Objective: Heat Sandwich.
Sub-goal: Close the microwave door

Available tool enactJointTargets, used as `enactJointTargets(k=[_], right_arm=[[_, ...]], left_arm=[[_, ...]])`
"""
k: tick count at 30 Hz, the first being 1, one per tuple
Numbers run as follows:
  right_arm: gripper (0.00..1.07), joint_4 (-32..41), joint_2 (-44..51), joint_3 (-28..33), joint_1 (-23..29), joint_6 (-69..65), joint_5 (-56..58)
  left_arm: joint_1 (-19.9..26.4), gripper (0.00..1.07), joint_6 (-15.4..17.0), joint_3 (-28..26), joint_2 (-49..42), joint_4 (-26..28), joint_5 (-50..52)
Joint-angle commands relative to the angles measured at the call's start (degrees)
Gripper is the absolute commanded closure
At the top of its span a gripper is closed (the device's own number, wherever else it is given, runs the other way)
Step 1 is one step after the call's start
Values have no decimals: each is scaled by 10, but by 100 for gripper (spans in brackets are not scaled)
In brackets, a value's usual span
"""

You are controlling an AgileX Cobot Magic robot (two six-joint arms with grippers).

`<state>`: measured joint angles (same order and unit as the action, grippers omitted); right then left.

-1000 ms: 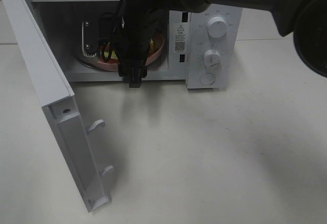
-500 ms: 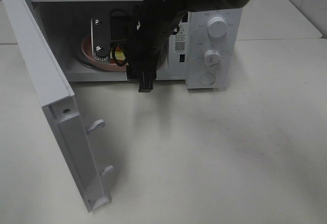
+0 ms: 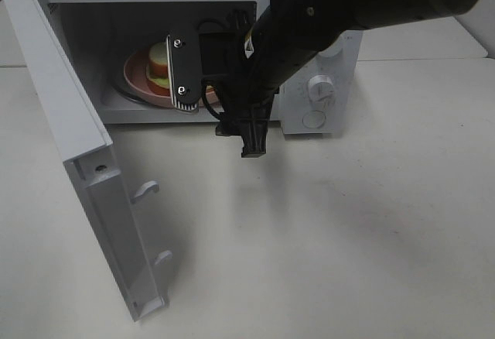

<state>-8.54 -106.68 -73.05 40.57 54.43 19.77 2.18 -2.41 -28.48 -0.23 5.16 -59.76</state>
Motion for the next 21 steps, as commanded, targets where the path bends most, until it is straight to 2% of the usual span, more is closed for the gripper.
enactJointTargets(k=[1,21], right_arm=[[39,-2,34,30,2,-3,-1],[39,-2,206,202,2,-124,4]], left_arm=[[0,10,2,2,-15,0,5],[0,10,2,2,-15,0,5]])
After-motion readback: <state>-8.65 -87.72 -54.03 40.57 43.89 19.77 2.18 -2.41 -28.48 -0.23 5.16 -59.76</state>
